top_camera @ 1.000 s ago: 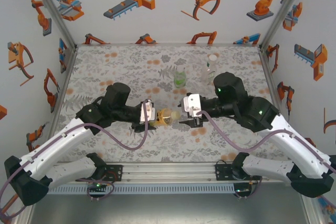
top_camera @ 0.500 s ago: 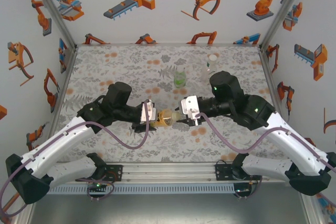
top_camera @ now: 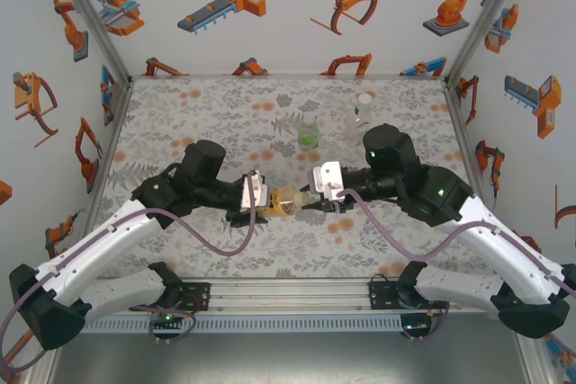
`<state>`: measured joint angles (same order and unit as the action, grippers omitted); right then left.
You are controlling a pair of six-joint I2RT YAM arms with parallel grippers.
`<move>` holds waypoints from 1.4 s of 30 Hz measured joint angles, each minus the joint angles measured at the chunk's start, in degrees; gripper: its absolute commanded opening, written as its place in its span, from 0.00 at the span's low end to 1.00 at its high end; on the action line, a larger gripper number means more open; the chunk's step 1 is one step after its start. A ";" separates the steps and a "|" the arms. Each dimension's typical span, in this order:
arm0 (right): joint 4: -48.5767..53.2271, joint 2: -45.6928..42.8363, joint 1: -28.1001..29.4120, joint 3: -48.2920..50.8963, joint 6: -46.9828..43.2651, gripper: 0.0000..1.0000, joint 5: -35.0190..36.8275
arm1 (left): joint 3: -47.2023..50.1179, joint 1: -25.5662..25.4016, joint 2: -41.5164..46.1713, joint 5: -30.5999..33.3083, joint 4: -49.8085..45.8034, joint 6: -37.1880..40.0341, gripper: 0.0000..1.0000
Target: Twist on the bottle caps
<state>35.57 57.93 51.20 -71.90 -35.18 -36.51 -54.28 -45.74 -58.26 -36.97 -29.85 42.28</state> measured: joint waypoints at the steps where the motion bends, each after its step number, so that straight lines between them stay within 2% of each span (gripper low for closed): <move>1: -1.01 -0.42 0.00 0.76 1.55 0.13 0.26 | 0.00 0.02 0.00 0.17 -0.13 0.00 0.00; 7: -10.73 -3.54 -0.02 7.72 16.02 0.00 3.26 | 0.02 0.02 0.24 2.40 -1.27 -0.04 0.00; 14: -20.26 -4.22 -0.11 12.55 39.47 0.00 11.54 | 0.07 0.37 0.87 7.08 -1.42 -0.96 0.00; 27: -18.67 0.44 -0.13 9.57 75.82 0.00 26.86 | 1.22 0.42 1.90 13.68 1.03 -2.54 0.00; 35: -17.77 0.83 -0.22 9.22 88.50 0.00 31.56 | 1.40 0.39 2.08 14.49 2.29 -2.64 0.00; 42: -18.51 0.46 -0.22 9.22 89.66 0.00 32.50 | 1.42 0.33 2.19 14.19 3.39 -2.64 0.00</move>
<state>17.06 58.39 50.98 -62.67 54.48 -4.01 -52.86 -45.41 -56.07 -22.79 -26.46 39.64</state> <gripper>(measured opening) 0.292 0.554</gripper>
